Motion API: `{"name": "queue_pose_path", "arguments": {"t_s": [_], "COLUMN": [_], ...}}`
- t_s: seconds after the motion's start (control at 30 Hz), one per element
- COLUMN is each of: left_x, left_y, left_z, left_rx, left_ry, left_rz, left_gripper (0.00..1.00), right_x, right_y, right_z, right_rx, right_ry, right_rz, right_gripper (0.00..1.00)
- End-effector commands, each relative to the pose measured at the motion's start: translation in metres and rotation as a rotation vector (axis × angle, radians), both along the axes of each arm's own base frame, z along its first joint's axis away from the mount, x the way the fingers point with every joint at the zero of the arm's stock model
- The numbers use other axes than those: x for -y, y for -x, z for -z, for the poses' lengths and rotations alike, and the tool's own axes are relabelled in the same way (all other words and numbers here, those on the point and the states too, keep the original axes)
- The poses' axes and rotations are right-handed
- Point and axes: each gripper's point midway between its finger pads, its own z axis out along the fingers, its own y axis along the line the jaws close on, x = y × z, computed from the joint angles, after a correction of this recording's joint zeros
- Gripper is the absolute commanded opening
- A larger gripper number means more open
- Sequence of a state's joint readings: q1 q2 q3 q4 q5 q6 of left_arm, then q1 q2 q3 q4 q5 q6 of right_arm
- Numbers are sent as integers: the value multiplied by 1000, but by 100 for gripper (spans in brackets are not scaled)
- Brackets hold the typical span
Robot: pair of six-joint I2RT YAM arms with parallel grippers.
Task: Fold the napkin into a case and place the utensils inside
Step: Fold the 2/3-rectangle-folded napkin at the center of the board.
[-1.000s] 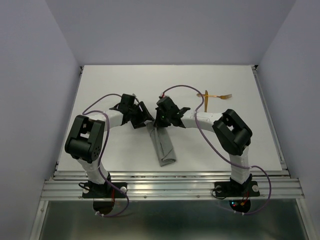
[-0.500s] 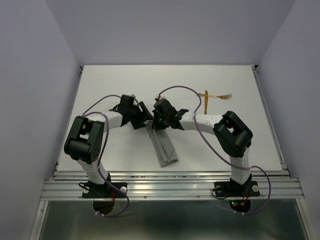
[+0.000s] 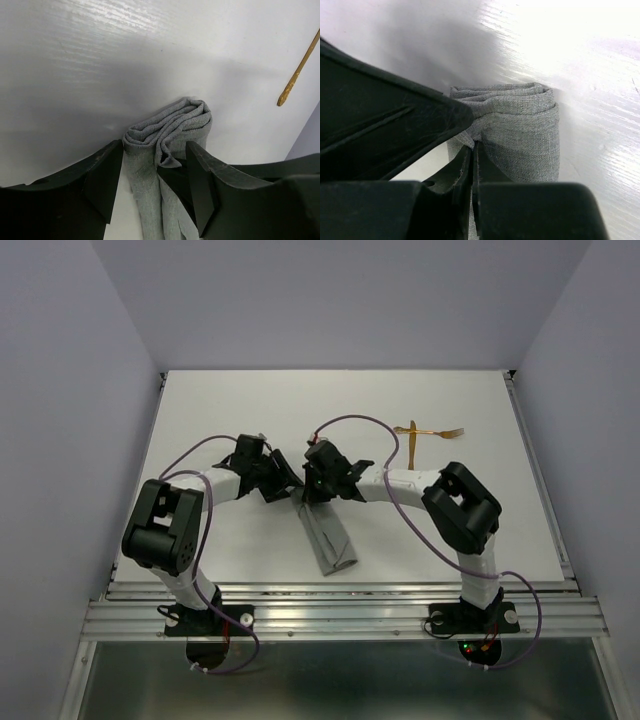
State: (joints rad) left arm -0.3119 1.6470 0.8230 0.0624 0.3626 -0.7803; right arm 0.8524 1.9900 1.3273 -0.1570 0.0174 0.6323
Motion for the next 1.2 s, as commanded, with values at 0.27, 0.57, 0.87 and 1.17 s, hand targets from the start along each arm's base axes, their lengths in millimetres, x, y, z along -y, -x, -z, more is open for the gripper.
{"name": "queue_pose_path", "arguments": {"t_s": [0.27, 0.57, 0.87, 1.17], "left_x": [-1, -2, -6, -15], "left_y": [8, 7, 3, -6], "left_z": [3, 4, -1, -14], "left_rx": [0, 3, 22, 82], "left_ry": [3, -2, -24, -70], "left_rz": [18, 18, 15, 14], "left_gripper": [54, 53, 44, 43], "right_x": [-14, 4, 43, 56], "right_y": [3, 13, 34, 80], "right_z": [-15, -47, -40, 6], "right_rx": [7, 54, 45, -81], "right_ry": [-41, -74, -38, 40], "right_rz": [-53, -34, 37, -20], "right_gripper": [31, 51, 28, 3]}}
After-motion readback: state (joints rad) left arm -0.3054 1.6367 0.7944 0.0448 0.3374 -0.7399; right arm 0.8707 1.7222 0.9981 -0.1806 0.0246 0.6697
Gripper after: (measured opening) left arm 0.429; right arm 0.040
